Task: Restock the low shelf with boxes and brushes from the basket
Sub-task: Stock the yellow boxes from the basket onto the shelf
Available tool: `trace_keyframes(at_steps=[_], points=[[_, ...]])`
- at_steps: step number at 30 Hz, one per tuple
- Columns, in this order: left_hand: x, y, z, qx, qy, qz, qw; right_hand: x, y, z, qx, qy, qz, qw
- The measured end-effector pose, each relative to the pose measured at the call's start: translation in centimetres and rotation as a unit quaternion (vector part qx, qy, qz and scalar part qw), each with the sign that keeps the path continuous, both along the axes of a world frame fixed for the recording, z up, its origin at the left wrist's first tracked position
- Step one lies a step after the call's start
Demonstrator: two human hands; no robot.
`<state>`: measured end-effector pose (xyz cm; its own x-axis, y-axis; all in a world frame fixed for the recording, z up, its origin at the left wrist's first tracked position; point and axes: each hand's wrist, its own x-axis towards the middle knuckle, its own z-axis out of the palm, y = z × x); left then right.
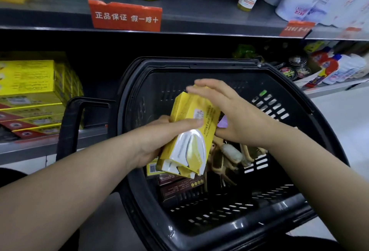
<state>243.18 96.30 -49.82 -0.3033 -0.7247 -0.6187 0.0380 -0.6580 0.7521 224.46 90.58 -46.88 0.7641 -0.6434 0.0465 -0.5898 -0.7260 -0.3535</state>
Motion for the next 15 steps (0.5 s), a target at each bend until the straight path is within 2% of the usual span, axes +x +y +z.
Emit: trace_keyframes(at_steps=[3,5,6,8,10,12,13,15], points=[[0.2,-0.1,-0.4,-0.008,-0.046,0.036,0.998,-0.1,-0.8,-1.2,0.027,-0.104,-0.065,0.992],[0.6,-0.3,-0.1,-0.013,-0.041,0.056,0.998,-0.2,-1.9,-2.8,0.064,-0.148,-0.173,0.972],[0.8,-0.4,0.3,-0.017,-0.027,0.063,0.998,-0.2,-2.3,-3.6,0.09,-0.118,-0.225,0.963],[1.6,-0.8,1.1,-0.038,-0.005,0.064,0.997,-0.1,-2.6,-6.2,0.125,0.064,-0.245,0.959],[2.6,-1.0,1.9,-0.067,0.006,0.057,0.996,0.5,-1.7,-9.3,0.171,0.234,-0.134,0.948],[3.3,-1.1,2.5,-0.088,0.008,0.059,0.994,1.7,-0.3,-12.2,0.2,0.339,-0.036,0.919],[3.6,-1.1,2.7,-0.094,0.006,0.061,0.994,2.2,0.3,-13.6,0.189,0.384,-0.015,0.904],[4.0,-0.8,2.9,-0.098,0.007,0.064,0.993,3.4,1.1,-15.4,0.105,0.44,0.028,0.891]])
